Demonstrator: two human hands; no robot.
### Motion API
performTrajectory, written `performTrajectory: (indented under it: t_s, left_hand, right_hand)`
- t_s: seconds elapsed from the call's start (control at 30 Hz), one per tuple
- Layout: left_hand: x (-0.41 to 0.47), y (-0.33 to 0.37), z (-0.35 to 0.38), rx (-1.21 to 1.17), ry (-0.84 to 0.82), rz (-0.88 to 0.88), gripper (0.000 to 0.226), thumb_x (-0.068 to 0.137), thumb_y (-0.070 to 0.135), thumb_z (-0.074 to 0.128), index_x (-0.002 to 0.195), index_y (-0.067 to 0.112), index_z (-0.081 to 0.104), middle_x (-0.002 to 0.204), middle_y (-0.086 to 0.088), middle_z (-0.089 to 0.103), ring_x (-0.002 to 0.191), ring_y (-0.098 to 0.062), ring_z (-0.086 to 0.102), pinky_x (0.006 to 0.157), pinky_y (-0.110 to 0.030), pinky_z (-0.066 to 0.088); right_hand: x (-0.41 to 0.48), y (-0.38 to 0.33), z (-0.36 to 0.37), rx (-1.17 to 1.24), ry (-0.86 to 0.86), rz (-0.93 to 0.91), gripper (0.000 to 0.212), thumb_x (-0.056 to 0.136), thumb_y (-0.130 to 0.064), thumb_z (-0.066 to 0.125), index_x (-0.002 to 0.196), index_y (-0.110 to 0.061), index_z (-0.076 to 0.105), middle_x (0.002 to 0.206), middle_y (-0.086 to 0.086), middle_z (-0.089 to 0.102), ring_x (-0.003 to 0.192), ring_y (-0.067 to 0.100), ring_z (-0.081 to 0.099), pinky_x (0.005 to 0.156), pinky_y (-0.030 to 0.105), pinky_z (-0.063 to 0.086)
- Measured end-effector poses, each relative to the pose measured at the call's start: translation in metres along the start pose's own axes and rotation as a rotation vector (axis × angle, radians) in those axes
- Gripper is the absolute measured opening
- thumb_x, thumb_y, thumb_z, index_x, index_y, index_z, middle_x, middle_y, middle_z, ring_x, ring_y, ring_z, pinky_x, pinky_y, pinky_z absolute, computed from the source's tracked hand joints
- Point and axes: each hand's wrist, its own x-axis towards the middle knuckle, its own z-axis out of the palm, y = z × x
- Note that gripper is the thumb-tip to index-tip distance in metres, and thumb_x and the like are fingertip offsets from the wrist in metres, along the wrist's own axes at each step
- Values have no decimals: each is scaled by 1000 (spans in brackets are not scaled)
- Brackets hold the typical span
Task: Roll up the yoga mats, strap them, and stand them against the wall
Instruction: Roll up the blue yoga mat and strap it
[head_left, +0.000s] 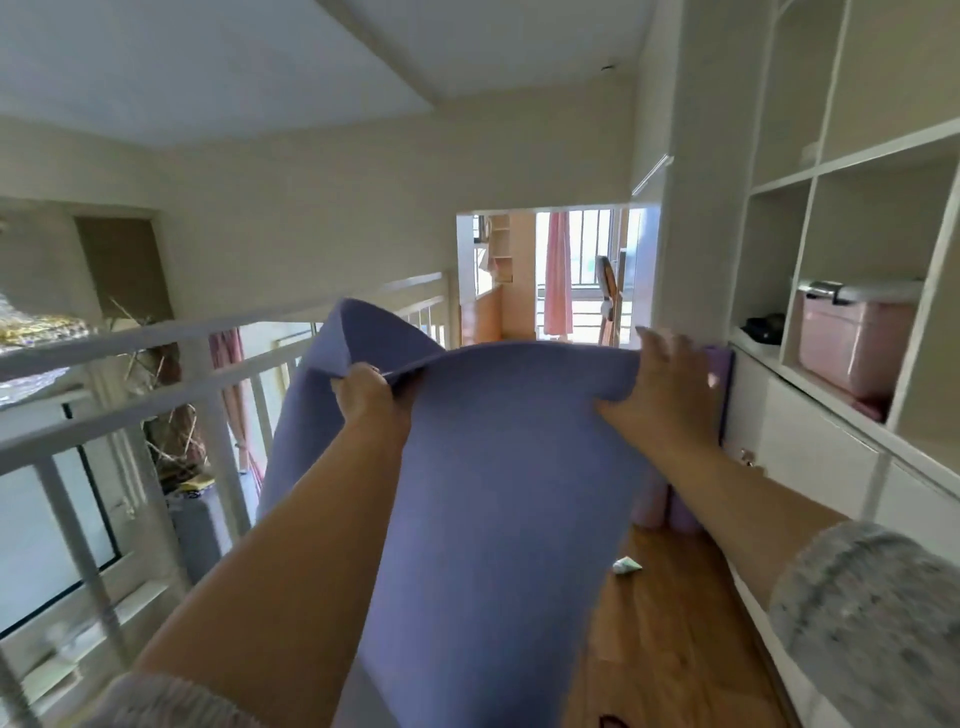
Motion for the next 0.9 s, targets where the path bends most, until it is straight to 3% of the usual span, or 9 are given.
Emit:
performTrajectory:
  t_s: [0.07,0.17,0.27,0.4,0.5,0.57,0.63,0.7,0.9]
  left_hand:
    - [2,4,-3,-2,-32,22,46,89,-1,40,135,3,44,86,-15,58,76,-30,58,61,-42,56]
    - [-2,9,-5,19,-35,31,52,89,-5,37,140,4,39,96,-17,56,77,-33,57,51,-40,58]
    - [-3,11,-8,127,-48,18,58,88,-2,38,145,10,35,117,-21,57,80,-37,61,44,-35,55]
    - [-12,23,-7,213,-71,27,49,101,19,36,149,20,25,115,-14,55,85,-32,63,64,-41,59]
    - [-8,32,-3,625,-92,141,58,98,12,41,150,22,17,130,-12,49,82,-28,61,64,-39,57]
    - [-15,38,-2,891,-61,142,50,94,8,39,141,24,34,117,-14,52,83,-25,58,60,-32,53]
    - [-27,44,-7,1042,-105,33,17,92,7,39,102,11,52,89,-11,50,71,-20,50,68,-29,46]
    - [-37,51,-18,1198,-216,-103,13,92,17,44,81,14,51,81,-7,51,72,-18,50,78,-32,44]
    - [-37,44,-57,1735,-543,-531,29,94,26,47,109,6,63,87,-3,72,73,-10,68,83,-38,51]
  right_hand:
    - [-14,2,11,427,0,202,112,61,-42,86,149,-19,21,145,12,37,133,35,37,103,46,37]
    - [-31,-9,29,788,-178,403,120,60,-27,91,150,-7,14,143,9,41,126,29,46,97,39,45]
    - [-41,-16,35,843,-395,599,91,65,-26,89,138,-12,35,120,8,56,97,28,56,71,46,56]
    - [-36,-21,42,980,-596,691,42,79,-17,77,113,-14,53,105,10,60,88,31,59,78,56,56]
    - [-14,-37,35,830,-378,539,13,92,-21,59,99,-11,54,103,18,61,99,39,61,86,54,53]
    - [4,-46,24,742,-189,413,22,96,-24,51,104,-8,63,109,19,64,108,38,59,95,40,49]
    - [25,-56,6,625,29,205,23,96,-19,51,102,-3,67,98,16,65,98,33,61,79,18,44]
    - [41,-67,-15,591,224,-72,14,89,-7,57,87,0,68,80,10,62,77,28,57,57,20,31]
    - [24,-71,-32,661,181,-525,11,77,-4,57,71,-11,63,69,2,58,60,7,48,63,7,37]
